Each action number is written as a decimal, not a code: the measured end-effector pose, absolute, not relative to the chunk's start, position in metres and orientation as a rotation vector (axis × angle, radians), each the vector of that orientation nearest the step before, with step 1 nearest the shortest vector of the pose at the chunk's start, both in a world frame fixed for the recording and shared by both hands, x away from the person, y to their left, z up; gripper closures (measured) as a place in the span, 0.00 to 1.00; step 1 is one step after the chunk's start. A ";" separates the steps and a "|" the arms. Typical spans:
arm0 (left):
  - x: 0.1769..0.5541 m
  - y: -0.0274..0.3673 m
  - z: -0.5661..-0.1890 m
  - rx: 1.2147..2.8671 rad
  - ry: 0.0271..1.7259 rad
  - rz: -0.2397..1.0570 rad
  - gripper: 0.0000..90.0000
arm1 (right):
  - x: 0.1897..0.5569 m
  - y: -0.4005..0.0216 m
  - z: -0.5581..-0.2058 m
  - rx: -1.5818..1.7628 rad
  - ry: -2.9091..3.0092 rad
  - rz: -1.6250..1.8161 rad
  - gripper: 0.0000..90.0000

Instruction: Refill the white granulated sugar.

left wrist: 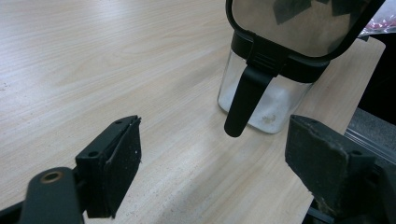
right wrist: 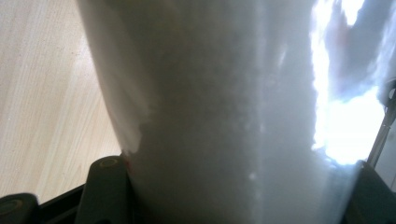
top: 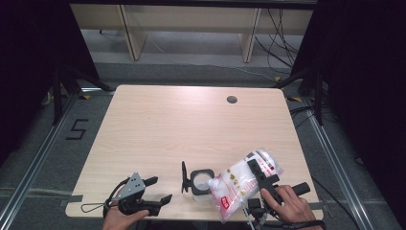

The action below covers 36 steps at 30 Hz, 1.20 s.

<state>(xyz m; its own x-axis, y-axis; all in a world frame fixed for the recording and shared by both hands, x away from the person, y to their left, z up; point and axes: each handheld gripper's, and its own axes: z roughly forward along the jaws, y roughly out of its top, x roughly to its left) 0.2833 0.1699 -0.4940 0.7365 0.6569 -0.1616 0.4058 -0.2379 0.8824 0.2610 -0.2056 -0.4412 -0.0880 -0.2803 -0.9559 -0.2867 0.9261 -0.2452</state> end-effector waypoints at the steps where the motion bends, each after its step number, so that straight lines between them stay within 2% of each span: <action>1: 0.284 0.170 -0.494 1.872 0.818 0.297 0.20 | 0.261 -0.205 -0.440 -0.454 1.669 -0.002 0.46; 36: 0.283 0.169 -0.491 1.867 0.815 0.301 0.20 | 0.257 -0.205 -0.436 -0.410 1.663 0.035 0.46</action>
<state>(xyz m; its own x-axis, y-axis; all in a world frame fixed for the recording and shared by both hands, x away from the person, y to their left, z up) 0.2828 0.1693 -0.4915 0.7387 0.6559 -0.1551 0.3980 -0.2389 0.8857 0.2566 -0.2048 -0.4358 -0.0765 -0.2446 -0.9666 -0.2855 0.9342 -0.2138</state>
